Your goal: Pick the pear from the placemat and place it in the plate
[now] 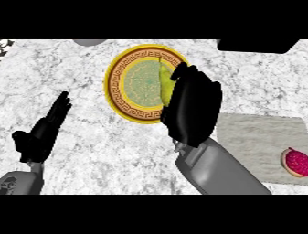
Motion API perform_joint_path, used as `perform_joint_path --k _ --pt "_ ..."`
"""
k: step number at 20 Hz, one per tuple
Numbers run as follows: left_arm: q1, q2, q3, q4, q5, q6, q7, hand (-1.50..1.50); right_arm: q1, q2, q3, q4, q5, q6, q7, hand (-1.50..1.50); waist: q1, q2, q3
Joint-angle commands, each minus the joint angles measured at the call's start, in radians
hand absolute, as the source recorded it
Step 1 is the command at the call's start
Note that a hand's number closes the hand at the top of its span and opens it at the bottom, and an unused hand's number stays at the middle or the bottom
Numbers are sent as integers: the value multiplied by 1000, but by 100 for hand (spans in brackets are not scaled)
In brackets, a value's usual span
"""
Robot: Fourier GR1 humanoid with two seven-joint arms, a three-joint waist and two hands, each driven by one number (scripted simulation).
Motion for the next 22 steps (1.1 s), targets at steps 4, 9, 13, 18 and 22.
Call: perform_joint_path --k 4,9,13,18,22 --pt "-23 -15 -14 12 -9 -9 1 0 -183 11 -70 298 -133 -208 158 150 24 8 0" --pt "0 -43 -37 -5 -26 13 -7 0 -192 11 -189 335 -94 -394 139 150 31 9 2" --pt "-26 -15 -11 -2 -12 -6 4 0 -205 11 -237 458 -120 -438 159 -150 35 11 1" --pt "-37 -30 -21 18 -23 -1 -1 0 -227 11 -271 517 -188 -564 138 -150 49 15 1" --pt "-19 -19 -12 17 -16 -12 -8 0 -217 11 -319 484 -137 -742 80 -150 22 4 2"
